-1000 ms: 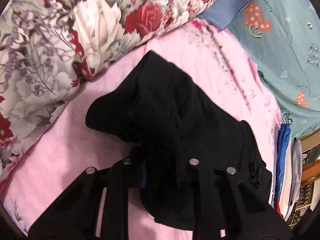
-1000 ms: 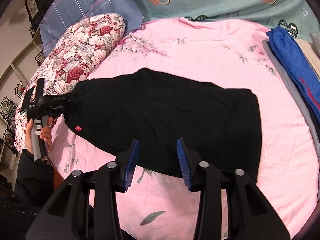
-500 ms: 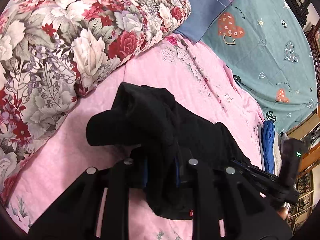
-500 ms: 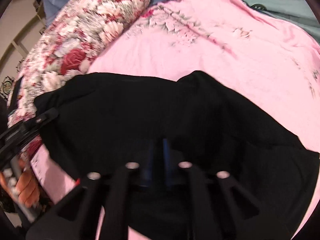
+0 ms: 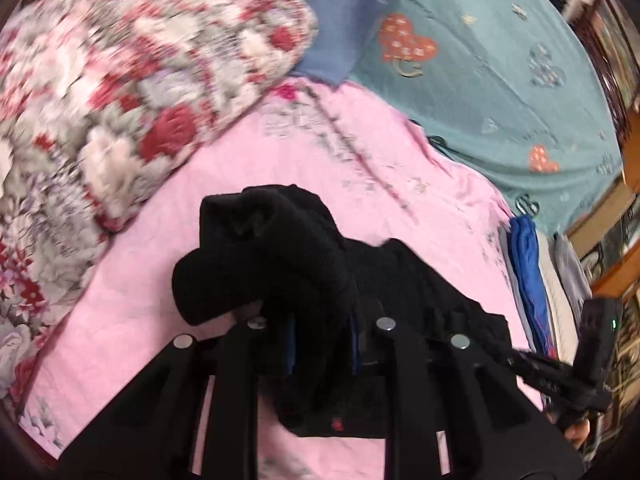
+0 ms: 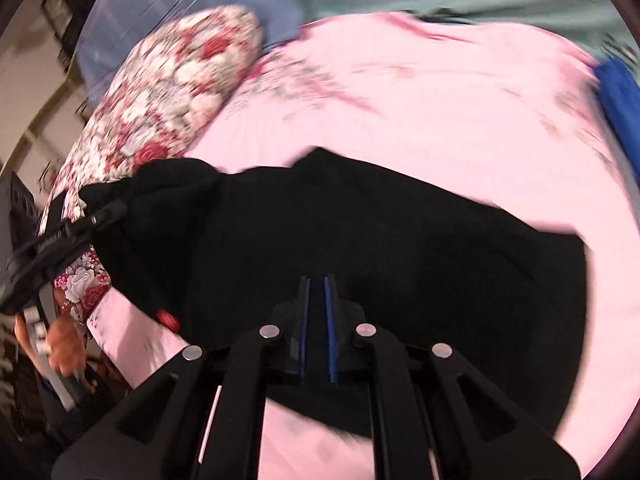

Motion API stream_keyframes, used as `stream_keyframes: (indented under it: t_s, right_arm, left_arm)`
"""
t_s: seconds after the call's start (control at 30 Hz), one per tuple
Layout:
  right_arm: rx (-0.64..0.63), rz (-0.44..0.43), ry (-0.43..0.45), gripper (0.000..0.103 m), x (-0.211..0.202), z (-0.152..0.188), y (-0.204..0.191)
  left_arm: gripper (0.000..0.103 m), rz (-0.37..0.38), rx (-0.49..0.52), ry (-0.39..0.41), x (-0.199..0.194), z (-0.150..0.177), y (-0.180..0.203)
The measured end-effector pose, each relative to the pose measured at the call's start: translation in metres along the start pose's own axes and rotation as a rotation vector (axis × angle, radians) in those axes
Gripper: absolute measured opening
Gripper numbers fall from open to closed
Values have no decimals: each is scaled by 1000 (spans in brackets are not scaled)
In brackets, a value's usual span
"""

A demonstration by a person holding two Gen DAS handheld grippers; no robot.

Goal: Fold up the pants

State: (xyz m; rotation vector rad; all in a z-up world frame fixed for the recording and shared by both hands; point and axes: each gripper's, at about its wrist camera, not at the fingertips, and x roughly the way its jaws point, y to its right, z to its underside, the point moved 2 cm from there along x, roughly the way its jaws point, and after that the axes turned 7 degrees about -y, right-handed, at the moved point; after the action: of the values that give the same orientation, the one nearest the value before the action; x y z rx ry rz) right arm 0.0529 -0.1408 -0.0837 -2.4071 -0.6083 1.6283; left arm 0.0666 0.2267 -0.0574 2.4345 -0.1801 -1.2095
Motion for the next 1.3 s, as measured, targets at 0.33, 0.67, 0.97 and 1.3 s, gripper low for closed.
stream_keyframes:
  t_s: [0.33,0.67,0.97,1.3]
  right_arm:
    - [261,66,183,10,-99,102,117]
    - [331,23,159,12,-97,131,159]
    - [282,28,153,19,-98,100,139]
    - [-62,-133,-57,20,-10,6,0]
  left_arm:
    - [16,175,437,-156,39,79,205]
    - [52,57,717,-341,131,168,284]
    - [88,277,568,-122,24,106,238]
    - [16,127,279,-190,51,70,120]
